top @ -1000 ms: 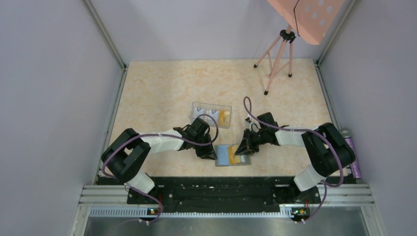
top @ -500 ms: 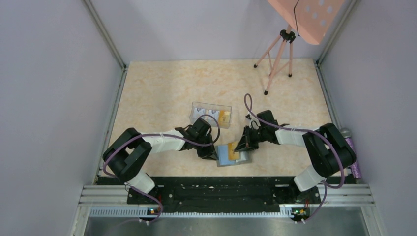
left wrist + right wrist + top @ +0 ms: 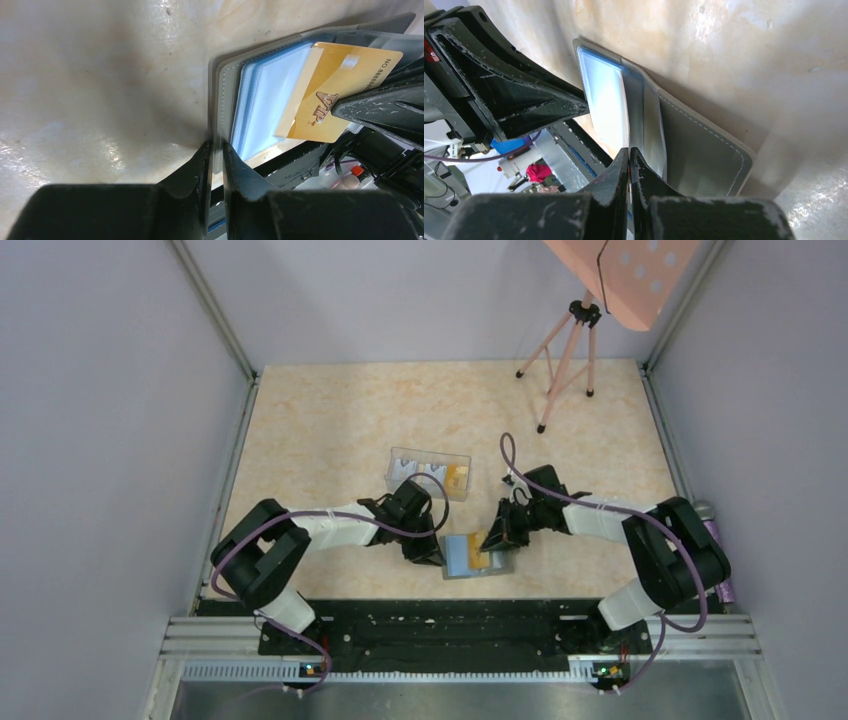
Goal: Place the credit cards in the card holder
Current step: Insert the credit card into the card holder.
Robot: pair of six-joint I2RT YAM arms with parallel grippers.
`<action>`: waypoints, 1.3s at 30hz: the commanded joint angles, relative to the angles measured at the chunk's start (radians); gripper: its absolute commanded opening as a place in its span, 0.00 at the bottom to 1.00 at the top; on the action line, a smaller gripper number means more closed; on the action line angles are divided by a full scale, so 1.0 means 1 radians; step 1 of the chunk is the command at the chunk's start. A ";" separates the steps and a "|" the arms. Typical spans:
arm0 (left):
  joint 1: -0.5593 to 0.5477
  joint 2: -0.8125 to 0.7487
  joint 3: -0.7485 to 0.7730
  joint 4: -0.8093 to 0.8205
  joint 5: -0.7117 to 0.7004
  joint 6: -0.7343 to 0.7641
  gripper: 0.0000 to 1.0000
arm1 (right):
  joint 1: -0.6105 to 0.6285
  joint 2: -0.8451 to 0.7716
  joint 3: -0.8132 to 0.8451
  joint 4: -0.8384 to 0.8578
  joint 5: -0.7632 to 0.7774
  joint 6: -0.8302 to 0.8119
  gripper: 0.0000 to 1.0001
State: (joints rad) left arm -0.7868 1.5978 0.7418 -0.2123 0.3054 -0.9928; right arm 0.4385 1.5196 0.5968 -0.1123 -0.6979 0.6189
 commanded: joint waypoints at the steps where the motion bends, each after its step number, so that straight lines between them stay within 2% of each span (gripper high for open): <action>1: -0.012 0.041 -0.009 -0.043 -0.066 0.022 0.19 | 0.015 -0.031 0.013 -0.063 0.028 -0.031 0.00; 14: -0.019 0.049 0.004 -0.049 -0.070 0.022 0.19 | 0.053 0.040 0.007 0.015 -0.007 0.019 0.00; 19: -0.021 0.050 0.004 -0.049 -0.072 0.020 0.19 | 0.079 0.056 0.034 -0.009 0.038 0.030 0.02; 27: -0.023 0.053 0.010 -0.048 -0.073 0.020 0.18 | 0.083 0.017 0.121 -0.220 0.186 -0.063 0.36; 39: -0.026 0.072 0.035 -0.050 -0.067 0.026 0.18 | 0.121 0.002 0.215 -0.402 0.332 -0.152 0.64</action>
State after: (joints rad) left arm -0.8024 1.6287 0.7761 -0.2234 0.3088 -0.9928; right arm 0.5331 1.5505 0.7689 -0.4202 -0.4885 0.5304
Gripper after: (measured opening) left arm 0.178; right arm 0.599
